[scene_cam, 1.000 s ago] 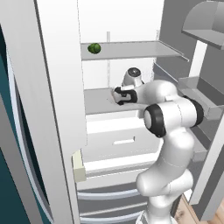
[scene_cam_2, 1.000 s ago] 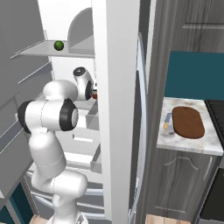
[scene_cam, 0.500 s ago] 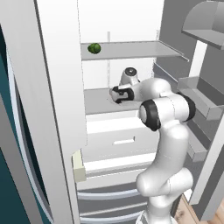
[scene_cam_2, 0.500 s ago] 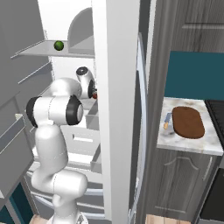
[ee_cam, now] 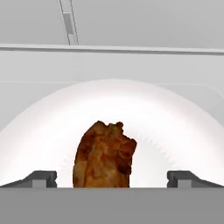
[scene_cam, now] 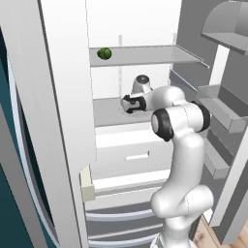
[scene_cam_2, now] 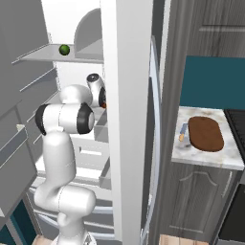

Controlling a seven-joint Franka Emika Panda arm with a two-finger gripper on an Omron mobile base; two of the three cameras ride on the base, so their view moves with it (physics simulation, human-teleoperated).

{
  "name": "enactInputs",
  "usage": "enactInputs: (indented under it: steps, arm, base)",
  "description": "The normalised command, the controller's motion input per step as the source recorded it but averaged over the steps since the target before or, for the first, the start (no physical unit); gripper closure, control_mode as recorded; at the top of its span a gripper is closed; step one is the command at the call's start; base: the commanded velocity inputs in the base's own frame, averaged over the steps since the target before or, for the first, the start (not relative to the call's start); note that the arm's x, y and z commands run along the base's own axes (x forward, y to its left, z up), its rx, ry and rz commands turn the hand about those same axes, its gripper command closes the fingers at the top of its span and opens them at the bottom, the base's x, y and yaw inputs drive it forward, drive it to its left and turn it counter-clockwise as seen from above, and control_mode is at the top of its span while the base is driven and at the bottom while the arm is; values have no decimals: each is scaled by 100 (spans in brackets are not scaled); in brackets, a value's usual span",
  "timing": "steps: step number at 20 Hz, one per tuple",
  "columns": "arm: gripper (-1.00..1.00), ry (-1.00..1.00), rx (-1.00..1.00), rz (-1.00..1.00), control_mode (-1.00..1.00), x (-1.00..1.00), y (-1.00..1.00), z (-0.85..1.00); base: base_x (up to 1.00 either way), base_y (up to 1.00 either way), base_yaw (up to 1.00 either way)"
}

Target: Retrieve the chicken drumstick from the fridge and place it on the cutting board.

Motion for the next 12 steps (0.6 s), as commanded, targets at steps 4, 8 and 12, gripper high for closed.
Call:
enactInputs:
  steps: [4,8,12]
  arm:
    - [-100,0,0,-2,-100,3,0,-31]
    - [-100,0,0,-2,-100,0,0,-28]
    - [-100,0,1,0,-100,1,0,-12]
  base:
    - [0,0,0]
    - [0,0,0]
    - [0,0,0]
